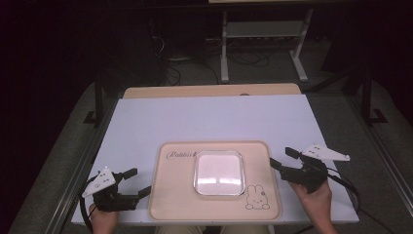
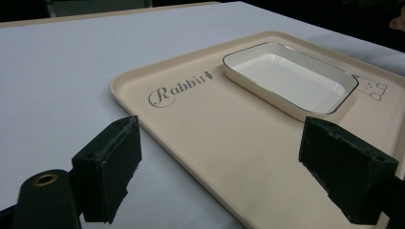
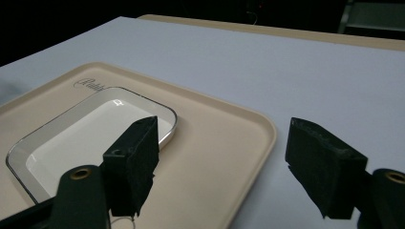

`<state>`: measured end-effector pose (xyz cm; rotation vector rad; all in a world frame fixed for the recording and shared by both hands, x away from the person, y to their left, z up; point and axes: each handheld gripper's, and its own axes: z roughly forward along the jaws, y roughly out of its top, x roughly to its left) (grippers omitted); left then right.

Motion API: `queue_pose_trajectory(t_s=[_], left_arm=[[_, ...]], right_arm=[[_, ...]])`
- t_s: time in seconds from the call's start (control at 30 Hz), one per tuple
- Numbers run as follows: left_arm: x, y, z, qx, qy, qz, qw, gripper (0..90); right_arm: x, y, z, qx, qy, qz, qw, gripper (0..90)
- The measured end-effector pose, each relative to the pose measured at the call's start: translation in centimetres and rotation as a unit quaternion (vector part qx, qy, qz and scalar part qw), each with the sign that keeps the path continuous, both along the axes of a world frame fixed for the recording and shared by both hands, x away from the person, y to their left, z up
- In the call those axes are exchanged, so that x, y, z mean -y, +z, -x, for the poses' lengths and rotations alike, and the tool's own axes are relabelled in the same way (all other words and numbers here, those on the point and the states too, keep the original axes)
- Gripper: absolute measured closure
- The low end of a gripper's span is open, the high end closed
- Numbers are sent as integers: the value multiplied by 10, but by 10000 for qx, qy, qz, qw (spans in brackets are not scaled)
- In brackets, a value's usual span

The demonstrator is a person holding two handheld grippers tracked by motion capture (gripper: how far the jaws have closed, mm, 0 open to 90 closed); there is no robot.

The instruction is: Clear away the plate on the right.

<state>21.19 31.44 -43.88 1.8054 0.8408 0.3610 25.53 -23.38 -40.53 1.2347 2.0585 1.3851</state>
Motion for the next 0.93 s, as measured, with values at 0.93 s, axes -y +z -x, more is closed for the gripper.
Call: queue_pose_trajectory(t_s=[0.93], left_arm=[[2,0,0,-15,-46,-92,9999,140]], right_arm=[[44,-8,44,276,-22,740,9969,245]])
